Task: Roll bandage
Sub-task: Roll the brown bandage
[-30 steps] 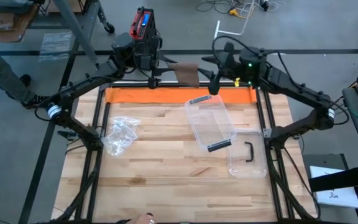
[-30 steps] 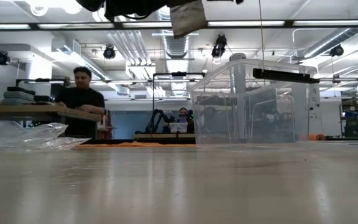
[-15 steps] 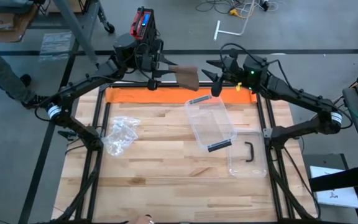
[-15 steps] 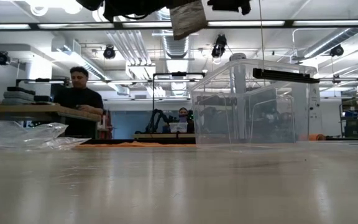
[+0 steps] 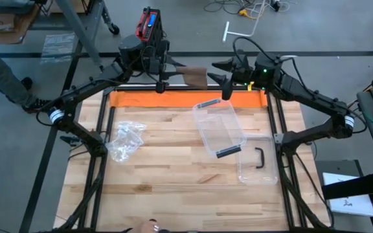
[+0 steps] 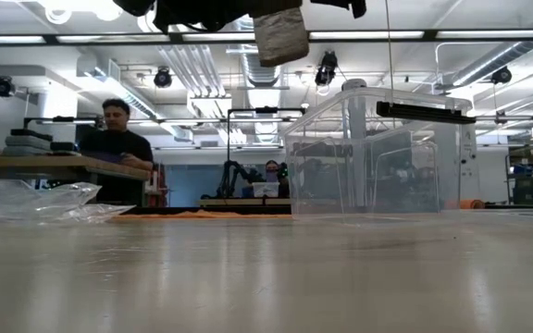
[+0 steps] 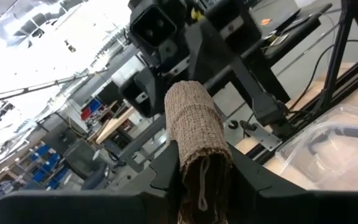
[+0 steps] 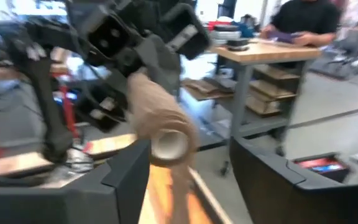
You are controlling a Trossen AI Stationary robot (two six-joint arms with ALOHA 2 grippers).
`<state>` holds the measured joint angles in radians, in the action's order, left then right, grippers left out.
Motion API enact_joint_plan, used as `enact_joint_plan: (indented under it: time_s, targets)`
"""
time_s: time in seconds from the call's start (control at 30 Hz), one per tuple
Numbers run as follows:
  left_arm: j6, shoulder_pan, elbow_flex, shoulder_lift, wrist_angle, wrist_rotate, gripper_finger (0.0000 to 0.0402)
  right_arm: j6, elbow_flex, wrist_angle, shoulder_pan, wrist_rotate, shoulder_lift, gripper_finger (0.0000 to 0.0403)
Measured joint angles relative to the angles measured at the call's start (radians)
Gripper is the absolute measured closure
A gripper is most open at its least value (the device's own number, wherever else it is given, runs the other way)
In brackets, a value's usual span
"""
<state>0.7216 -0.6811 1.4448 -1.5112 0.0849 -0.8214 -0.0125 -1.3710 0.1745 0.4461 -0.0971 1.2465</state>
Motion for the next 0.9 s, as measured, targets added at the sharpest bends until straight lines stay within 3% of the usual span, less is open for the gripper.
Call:
enact_joint_plan:
  time_s: [0.37, 0.9]
  targets:
    - [0.003, 0.000, 0.000, 0.000, 0.002, 0.001, 0.0324, 0.134, -0.006, 0.004, 0.003, -0.019, 0.005, 0.0059]
    - [0.003, 0.000, 0.000, 0.000, 0.002, 0.001, 0.0323, 0.177, -0.010, -0.034, 0.004, -0.042, 0.065, 0.0055]
